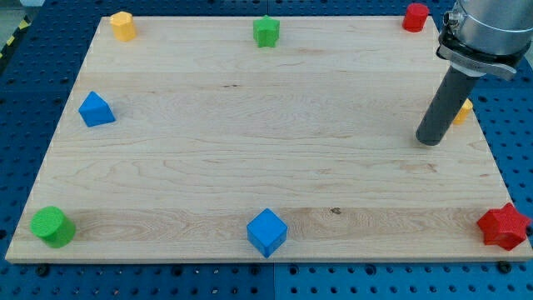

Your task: Move the green circle towards center

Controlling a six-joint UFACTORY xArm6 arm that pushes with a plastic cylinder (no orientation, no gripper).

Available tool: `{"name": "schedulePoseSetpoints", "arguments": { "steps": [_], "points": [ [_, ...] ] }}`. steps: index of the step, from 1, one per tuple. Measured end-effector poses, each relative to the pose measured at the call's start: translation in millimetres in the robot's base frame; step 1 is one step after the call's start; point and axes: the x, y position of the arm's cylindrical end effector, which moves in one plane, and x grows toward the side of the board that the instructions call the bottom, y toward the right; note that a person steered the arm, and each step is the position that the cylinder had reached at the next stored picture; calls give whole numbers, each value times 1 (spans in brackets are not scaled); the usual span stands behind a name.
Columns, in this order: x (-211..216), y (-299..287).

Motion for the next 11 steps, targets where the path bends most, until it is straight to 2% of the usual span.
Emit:
{"name": "schedulePoseSetpoints", "arguments": {
  "steps": [1,2,6,9,10,11],
  "points": [
    [0,-14],
    [0,-68],
    [-1,-341],
    [36,-519],
    [43,-520],
    [94,-520]
  ]
}}
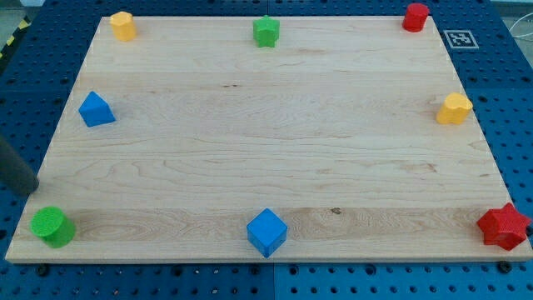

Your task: Move the green circle towards center

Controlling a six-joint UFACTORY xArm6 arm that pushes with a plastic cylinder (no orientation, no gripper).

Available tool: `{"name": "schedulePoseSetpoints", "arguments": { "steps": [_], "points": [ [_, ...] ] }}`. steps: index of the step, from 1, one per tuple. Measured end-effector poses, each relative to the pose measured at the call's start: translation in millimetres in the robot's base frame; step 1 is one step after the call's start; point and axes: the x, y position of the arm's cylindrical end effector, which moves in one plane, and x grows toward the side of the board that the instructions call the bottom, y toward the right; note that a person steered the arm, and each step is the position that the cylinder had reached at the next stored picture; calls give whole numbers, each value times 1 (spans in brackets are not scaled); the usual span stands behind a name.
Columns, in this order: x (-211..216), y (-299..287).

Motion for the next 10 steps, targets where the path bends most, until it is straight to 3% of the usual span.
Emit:
{"name": "schedulePoseSetpoints", "arguments": {
  "steps": [2,3,5,7,8,9,10],
  "points": [
    [53,15],
    [57,36],
    [27,48],
    [19,142],
    [-10,190],
    [-40,222],
    [-40,224]
  ]
}}
